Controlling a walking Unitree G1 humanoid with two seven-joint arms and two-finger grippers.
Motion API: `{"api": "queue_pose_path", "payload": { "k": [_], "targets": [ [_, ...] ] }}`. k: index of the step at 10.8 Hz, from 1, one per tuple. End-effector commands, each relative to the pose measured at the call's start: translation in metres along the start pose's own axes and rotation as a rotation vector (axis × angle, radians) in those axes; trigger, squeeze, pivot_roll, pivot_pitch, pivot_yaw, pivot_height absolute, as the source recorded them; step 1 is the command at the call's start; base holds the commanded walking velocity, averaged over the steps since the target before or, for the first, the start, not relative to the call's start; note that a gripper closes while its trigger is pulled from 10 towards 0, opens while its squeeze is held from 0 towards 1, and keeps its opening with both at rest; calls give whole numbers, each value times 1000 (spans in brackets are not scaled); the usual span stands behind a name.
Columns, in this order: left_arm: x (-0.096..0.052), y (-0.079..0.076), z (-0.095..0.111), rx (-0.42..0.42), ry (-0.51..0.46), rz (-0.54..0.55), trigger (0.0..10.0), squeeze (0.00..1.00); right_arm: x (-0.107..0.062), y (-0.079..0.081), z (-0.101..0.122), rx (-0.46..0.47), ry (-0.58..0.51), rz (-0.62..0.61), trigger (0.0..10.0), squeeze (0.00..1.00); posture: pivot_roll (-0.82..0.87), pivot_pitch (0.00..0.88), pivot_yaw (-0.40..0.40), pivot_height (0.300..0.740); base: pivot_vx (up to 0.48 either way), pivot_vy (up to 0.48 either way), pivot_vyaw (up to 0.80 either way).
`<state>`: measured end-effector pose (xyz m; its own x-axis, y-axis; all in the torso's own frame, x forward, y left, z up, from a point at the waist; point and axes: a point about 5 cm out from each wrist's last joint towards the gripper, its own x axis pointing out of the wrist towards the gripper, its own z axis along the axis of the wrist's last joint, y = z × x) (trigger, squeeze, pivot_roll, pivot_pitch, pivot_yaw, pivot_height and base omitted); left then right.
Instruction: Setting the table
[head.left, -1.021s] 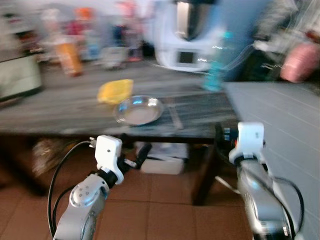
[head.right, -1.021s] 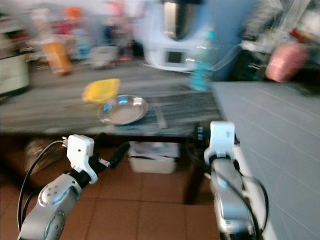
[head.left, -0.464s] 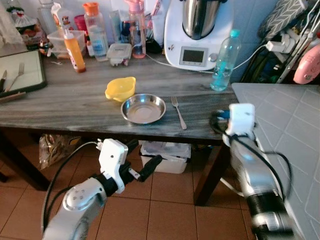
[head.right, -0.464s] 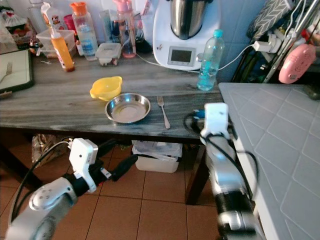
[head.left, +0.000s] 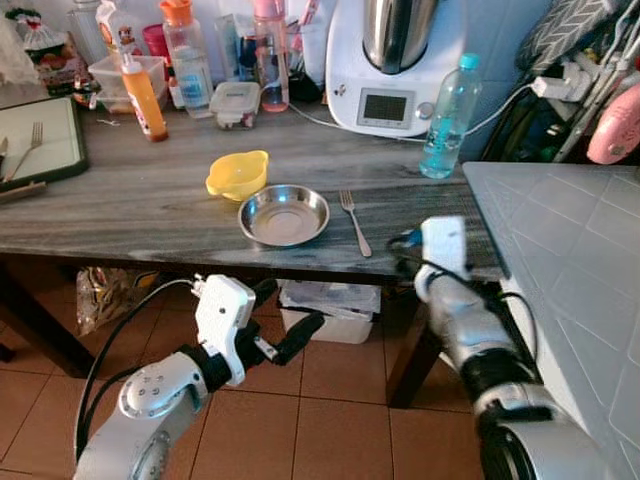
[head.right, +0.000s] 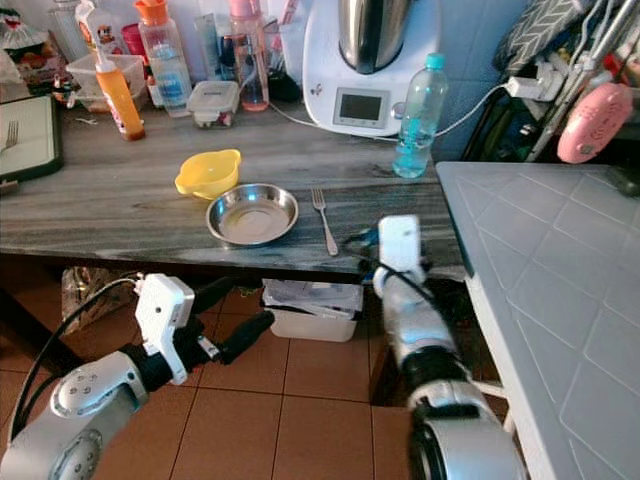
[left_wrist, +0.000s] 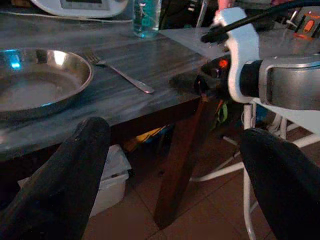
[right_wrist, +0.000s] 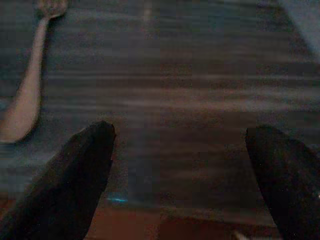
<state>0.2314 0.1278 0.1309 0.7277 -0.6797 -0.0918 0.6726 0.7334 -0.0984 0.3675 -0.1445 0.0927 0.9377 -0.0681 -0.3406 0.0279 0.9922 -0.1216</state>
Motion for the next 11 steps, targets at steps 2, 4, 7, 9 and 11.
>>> {"api": "queue_pose_path", "payload": {
  "k": [2,4,7,9,11],
  "targets": [
    [-3,0,6,16,-5,-10,10000,0,3,9,6,-3,-3,26,10000,0,173,66,12,740,0,0,0],
    [-7,0,6,17,4,-6,10000,0,4,14,5,-11,9,33,10000,0,188,72,12,740,0,0,0],
    [-11,0,6,17,17,6,10000,0,4,26,2,-11,28,70,10000,0,200,73,14,740,0,0,0],
    [-11,2,7,17,20,14,10000,0,3,38,1,-15,32,122,10000,0,199,75,15,740,0,0,0],
    [-11,1,5,15,23,15,10000,0,2,44,0,-17,34,149,10000,0,199,76,13,740,0,0,0]
  ]
}}
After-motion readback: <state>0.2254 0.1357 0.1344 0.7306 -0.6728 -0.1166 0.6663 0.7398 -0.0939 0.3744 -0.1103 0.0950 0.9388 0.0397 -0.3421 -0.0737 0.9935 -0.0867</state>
